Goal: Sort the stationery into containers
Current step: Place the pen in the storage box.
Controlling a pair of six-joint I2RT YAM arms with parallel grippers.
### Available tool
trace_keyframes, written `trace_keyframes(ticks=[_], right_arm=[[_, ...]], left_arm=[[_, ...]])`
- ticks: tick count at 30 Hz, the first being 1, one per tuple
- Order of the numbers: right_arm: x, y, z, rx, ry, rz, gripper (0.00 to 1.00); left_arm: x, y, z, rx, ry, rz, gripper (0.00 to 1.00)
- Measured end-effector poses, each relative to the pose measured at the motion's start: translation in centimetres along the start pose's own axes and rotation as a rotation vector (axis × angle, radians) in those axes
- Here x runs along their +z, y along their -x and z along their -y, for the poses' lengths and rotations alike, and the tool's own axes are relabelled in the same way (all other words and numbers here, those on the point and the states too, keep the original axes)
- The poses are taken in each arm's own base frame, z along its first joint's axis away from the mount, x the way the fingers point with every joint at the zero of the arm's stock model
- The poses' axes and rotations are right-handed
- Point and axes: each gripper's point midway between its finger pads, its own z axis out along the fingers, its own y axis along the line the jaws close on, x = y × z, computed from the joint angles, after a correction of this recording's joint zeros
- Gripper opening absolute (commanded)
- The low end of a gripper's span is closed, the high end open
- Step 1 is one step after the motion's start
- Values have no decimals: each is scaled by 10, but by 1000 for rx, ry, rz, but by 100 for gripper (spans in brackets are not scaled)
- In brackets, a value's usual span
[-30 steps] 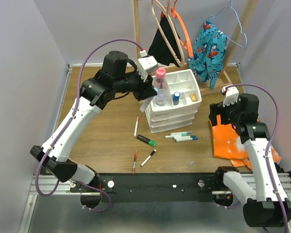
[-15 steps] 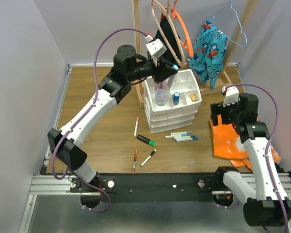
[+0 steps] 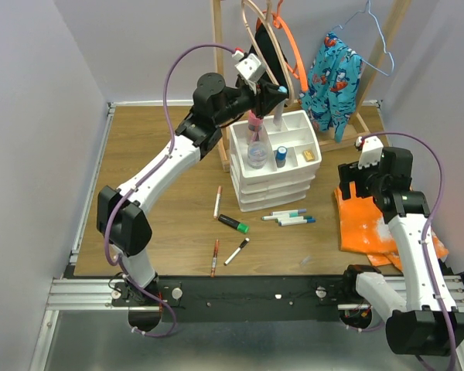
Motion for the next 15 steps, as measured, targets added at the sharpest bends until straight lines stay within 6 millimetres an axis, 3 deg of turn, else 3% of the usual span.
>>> trace_keyframes(ticks=[8, 15], right_arm=[[1, -2, 5, 13, -13, -9, 96], [6, -6, 5, 17, -8, -30, 96]], left_arm=[[6, -32, -39, -15, 107, -38, 17], [8, -46, -49, -22, 131, -53, 20]])
